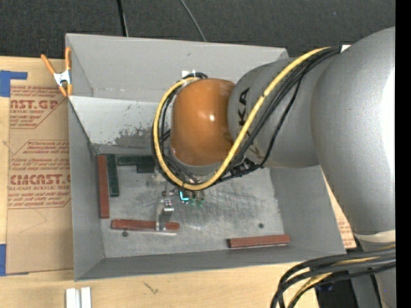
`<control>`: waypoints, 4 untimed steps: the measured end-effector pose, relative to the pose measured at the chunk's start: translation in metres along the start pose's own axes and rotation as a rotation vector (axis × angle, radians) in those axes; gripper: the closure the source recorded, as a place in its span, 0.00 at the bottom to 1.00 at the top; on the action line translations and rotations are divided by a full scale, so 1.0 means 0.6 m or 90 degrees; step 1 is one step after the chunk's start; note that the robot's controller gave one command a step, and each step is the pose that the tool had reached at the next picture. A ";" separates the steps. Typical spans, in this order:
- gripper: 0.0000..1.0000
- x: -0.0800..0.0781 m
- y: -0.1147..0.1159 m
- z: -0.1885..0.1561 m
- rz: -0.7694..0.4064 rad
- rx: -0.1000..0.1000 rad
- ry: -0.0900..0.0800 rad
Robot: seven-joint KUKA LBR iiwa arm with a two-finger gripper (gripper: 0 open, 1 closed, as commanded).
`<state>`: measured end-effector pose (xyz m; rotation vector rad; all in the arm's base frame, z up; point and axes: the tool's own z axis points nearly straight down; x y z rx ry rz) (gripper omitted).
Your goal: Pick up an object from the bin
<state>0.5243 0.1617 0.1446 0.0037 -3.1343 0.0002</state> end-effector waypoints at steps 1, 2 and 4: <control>0.00 -0.003 -0.001 -0.007 0.001 -0.001 -0.005; 1.00 0.066 -0.027 0.116 0.029 -0.004 -0.013; 1.00 0.066 -0.059 -0.161 0.025 -0.001 -0.006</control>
Offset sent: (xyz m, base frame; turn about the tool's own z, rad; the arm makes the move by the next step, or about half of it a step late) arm -0.0446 -0.0184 -0.0746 0.0446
